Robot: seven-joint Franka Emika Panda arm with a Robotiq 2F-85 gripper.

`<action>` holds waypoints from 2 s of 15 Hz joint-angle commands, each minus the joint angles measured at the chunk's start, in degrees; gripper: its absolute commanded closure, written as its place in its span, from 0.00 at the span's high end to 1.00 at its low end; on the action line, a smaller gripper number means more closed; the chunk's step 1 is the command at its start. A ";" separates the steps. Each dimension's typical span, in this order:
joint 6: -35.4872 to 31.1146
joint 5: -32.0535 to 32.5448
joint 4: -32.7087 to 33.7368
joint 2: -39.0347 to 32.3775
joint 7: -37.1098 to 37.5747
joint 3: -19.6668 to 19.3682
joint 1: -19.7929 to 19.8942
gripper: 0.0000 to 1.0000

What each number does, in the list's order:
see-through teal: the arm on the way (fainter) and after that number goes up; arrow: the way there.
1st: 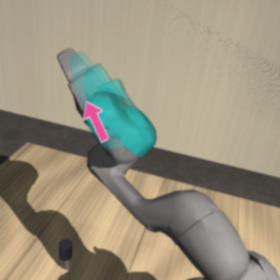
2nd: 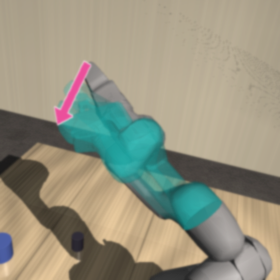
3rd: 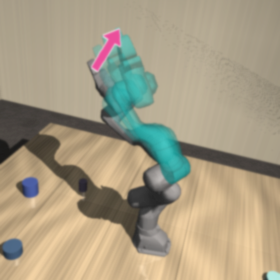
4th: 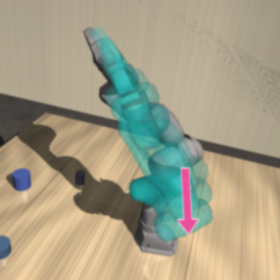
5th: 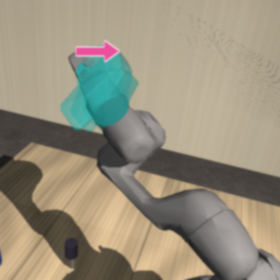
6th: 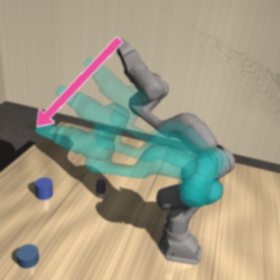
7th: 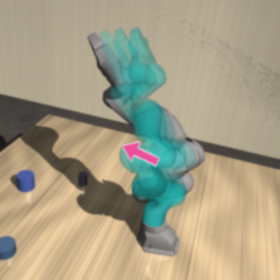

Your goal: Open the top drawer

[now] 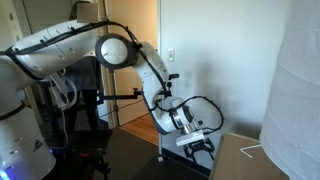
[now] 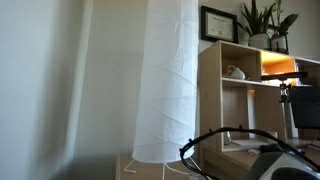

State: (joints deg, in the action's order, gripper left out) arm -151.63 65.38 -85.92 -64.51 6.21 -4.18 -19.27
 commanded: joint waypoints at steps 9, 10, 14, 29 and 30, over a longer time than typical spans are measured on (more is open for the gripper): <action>2.14 4.55 0.75 -1.15 7.00 -0.38 -1.07 1.00; 2.15 4.55 0.78 -1.16 7.00 -0.38 -1.07 1.00; 2.24 4.51 0.67 -1.26 6.72 -0.37 -0.97 1.00; 4.13 26.82 -0.79 1.12 24.05 1.23 -3.10 1.00; 4.70 26.65 -0.72 0.97 23.97 2.05 -2.83 1.00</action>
State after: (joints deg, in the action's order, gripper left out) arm -149.03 89.75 -86.83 -63.67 30.43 -5.52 -24.75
